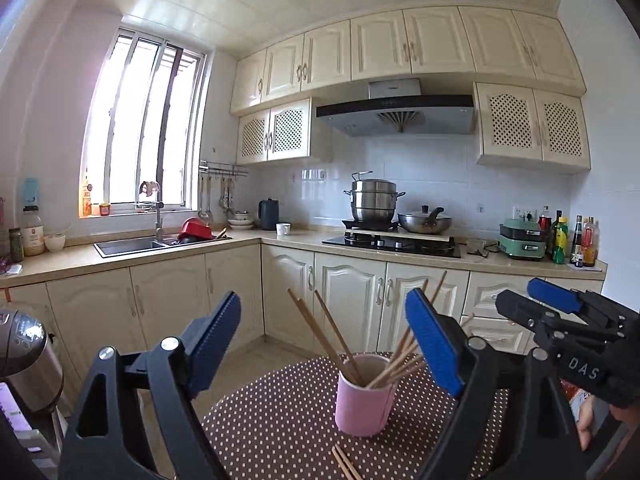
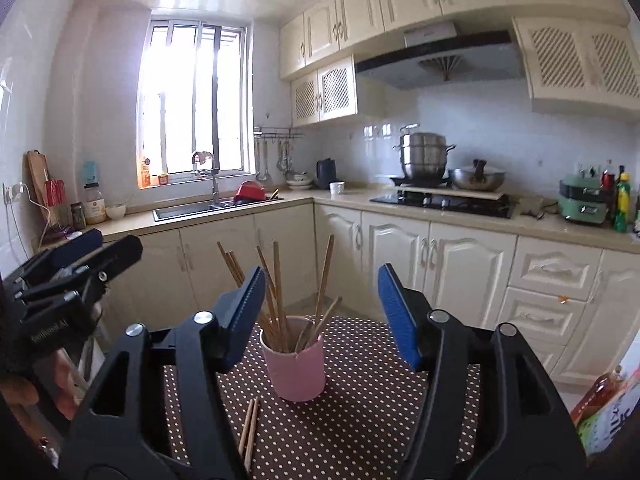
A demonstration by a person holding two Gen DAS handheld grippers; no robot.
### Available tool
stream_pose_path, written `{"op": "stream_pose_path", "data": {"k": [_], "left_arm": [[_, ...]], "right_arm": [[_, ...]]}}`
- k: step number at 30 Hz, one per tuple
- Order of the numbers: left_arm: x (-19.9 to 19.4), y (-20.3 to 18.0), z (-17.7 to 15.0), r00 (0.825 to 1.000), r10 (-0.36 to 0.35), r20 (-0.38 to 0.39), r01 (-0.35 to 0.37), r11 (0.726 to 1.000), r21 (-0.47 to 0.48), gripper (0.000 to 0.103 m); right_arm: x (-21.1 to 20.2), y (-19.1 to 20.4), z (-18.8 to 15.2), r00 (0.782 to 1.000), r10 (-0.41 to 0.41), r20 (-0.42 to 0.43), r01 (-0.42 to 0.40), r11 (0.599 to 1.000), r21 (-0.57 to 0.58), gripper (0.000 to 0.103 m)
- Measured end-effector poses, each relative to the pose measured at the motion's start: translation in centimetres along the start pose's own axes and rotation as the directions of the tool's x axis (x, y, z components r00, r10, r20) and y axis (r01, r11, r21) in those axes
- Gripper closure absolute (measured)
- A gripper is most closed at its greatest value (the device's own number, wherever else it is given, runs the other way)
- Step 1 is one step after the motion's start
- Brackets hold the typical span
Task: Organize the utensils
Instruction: 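Lower the right tool toward the last chopsticks on the table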
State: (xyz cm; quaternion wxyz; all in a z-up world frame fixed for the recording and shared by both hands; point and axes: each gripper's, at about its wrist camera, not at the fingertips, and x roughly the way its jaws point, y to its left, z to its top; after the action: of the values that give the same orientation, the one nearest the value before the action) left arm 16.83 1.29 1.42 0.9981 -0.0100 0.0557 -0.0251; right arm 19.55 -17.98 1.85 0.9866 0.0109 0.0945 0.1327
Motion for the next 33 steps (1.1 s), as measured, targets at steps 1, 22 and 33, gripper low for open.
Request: {"op": "stream_pose_path", "data": {"k": [1, 22, 33], "left_arm": [[-0.4, 0.2, -0.2, 1.000, -0.002, -0.001, 0.002, 1.000, -0.006, 0.020], [0.2, 1.5, -8.2, 0.964, -0.008, -0.267, -0.004, 0.999, -0.046, 0.020], [6.9, 0.2, -16.3, 0.764, -0.037, -0.644, 0.025, 0.999, -0.027, 0.020]], "right_arm": [[-0.5, 0.2, -0.3, 1.000, -0.006, 0.006, 0.006, 1.000, -0.005, 0.042], [-1.1, 1.6, -8.3, 0.988, -0.043, -0.151, 0.042, 0.999, -0.011, 0.035], [1.9, 0.8, -13.1, 0.949, -0.030, -0.313, 0.039, 0.999, 0.021, 0.034]]}}
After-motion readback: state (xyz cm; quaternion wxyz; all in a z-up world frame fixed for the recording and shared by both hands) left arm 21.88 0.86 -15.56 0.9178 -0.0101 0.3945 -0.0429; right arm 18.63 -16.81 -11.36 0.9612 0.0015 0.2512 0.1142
